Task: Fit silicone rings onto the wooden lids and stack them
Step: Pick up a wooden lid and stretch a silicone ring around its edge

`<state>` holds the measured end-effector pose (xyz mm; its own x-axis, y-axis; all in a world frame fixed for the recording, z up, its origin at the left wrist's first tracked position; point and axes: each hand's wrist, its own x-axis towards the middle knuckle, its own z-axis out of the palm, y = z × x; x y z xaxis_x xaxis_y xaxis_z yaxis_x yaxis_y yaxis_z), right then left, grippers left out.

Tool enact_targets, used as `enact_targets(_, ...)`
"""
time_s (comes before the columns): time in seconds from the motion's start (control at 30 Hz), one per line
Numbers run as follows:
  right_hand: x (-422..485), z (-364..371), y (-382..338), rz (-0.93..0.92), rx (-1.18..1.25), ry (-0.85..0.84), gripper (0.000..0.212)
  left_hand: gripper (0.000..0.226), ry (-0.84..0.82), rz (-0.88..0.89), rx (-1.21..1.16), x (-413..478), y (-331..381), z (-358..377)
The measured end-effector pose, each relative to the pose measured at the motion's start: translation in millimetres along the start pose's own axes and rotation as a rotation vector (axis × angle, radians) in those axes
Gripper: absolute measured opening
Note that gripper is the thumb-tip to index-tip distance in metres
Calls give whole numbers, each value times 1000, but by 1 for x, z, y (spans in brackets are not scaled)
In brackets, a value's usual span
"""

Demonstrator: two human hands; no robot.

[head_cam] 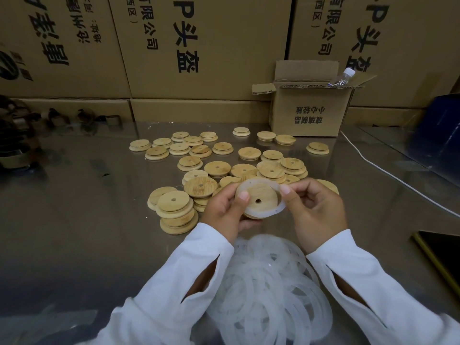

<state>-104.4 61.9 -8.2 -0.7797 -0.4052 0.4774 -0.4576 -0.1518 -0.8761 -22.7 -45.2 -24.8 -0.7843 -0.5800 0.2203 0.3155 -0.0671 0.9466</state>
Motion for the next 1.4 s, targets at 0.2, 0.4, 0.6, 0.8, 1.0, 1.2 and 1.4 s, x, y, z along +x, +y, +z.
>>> enact_targets(0.2,0,-1,-1,24,-17,1,16,20,-36,-24,-41,-1,2,0)
enact_targets(0.4,-2,0,-5,36,48,-36,14,22,-41,-97,-164,-2,0,1)
enact_targets(0.6,-7,4,0,85,74,-24,8,18,27,-123,-309,2,1,1)
enact_targets(0.8,-3,2,4,130,58,48,13,18,-36,-130,-245,2,1,-2)
enact_targets(1.0,-2,-2,9,54,-150,-67,17,14,-32,-146,-9,4,-7,-5)
enact_targets(1.2,-2,-5,10,-68,-318,-143,15,10,-32,-17,168,4,-10,-11)
enact_targets(1.4,2,-6,5,-44,-279,-162,14,22,-22,-23,58,5,-10,-7)
